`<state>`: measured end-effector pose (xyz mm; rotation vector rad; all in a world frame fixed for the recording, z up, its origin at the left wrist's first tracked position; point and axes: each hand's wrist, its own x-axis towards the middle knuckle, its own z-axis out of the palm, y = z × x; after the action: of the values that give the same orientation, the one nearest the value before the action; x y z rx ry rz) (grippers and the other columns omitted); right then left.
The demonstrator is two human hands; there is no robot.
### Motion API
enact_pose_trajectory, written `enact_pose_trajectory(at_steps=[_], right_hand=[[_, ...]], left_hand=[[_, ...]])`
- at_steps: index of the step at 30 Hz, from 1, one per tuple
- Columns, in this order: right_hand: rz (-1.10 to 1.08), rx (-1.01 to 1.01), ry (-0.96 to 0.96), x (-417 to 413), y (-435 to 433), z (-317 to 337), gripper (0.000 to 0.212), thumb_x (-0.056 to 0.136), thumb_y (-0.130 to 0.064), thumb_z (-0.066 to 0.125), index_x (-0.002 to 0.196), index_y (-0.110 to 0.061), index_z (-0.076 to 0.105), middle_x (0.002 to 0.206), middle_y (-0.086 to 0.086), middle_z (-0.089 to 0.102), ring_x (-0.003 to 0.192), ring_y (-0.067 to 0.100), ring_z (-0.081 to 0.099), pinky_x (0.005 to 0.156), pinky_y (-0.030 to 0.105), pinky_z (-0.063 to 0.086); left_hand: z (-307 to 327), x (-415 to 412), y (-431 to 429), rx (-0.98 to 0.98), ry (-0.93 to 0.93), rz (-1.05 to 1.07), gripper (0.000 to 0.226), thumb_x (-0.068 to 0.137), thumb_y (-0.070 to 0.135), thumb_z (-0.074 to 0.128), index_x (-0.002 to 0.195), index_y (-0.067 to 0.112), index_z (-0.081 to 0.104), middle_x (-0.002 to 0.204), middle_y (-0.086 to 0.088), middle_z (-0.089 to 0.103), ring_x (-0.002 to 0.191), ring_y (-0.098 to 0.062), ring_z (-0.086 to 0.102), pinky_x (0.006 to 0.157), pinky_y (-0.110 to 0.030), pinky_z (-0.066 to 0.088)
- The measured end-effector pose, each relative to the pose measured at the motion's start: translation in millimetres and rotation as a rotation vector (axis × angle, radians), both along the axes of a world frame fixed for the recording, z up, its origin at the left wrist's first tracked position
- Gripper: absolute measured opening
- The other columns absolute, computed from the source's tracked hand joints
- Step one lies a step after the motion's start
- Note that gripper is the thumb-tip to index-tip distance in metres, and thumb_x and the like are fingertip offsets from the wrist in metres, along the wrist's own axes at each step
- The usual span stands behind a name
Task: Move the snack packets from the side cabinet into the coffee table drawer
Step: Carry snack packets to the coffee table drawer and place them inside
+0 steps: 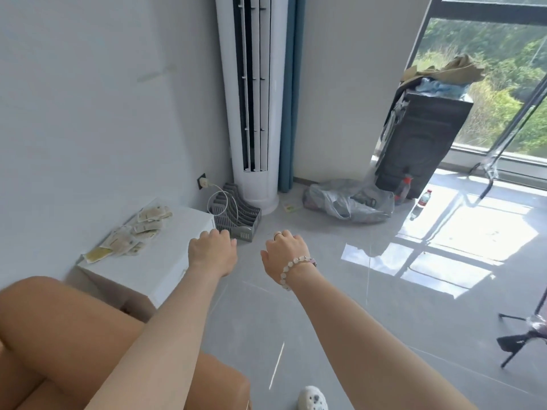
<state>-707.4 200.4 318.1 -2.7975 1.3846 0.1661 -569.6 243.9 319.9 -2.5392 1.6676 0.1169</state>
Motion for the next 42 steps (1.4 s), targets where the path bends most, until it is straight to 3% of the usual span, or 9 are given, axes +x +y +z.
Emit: enact_pose_trajectory(at_steps=[8,15,26,35,42], right_hand=[[0.1,-0.031,0.019,-18,-147,16,0.042,0.102,-0.03,0.026,0.125,-0.009,0.054,0.128,0.01,0.051,0.118,0.024,0.043,0.095,0.035,0.036],[0.254,0.06,-0.003,20,-192,-5,0.039,0.101,-0.028,0.029,0.122,-0.011,0.057,0.126,0.009,0.052,0.119,0.024,0.043,0.097,0.035,0.037],[0.438,0.035,0.006,135,-253,-15,0.04,0.102,-0.028,0.026,0.125,-0.01,0.054,0.129,0.009,0.051,0.121,0.024,0.042,0.097,0.035,0.034],[0.544,0.032,0.054,286,-298,-25,0.038,0.1,-0.027,0.03,0.124,-0.01,0.055,0.129,0.009,0.051,0.123,0.023,0.04,0.099,0.036,0.033],[0.593,0.054,0.027,374,-321,-31,0.033,0.098,-0.022,0.033,0.117,-0.01,0.058,0.123,0.008,0.052,0.117,0.023,0.043,0.092,0.034,0.035]], left_hand=[[-1,-50,-128,0.041,0.026,0.065,0.04,0.102,0.029,0.024,0.129,0.01,0.046,0.134,-0.01,0.05,0.124,-0.029,0.046,0.096,-0.038,0.038],[-2,-20,-156,0.137,0.049,0.239,0.041,0.103,0.028,0.021,0.132,0.01,0.043,0.136,-0.01,0.048,0.124,-0.029,0.044,0.096,-0.037,0.038],[-13,86,-192,0.149,0.042,0.437,0.037,0.102,0.024,0.021,0.125,0.008,0.045,0.129,-0.01,0.053,0.119,-0.028,0.049,0.087,-0.034,0.039],[-29,217,-245,0.08,0.202,0.55,0.041,0.103,0.027,0.019,0.132,0.01,0.042,0.133,-0.01,0.051,0.123,-0.029,0.048,0.091,-0.035,0.039],[-41,306,-248,0.094,0.204,0.651,0.038,0.101,0.024,0.026,0.129,0.008,0.044,0.132,-0.012,0.052,0.122,-0.03,0.049,0.092,-0.037,0.04]])
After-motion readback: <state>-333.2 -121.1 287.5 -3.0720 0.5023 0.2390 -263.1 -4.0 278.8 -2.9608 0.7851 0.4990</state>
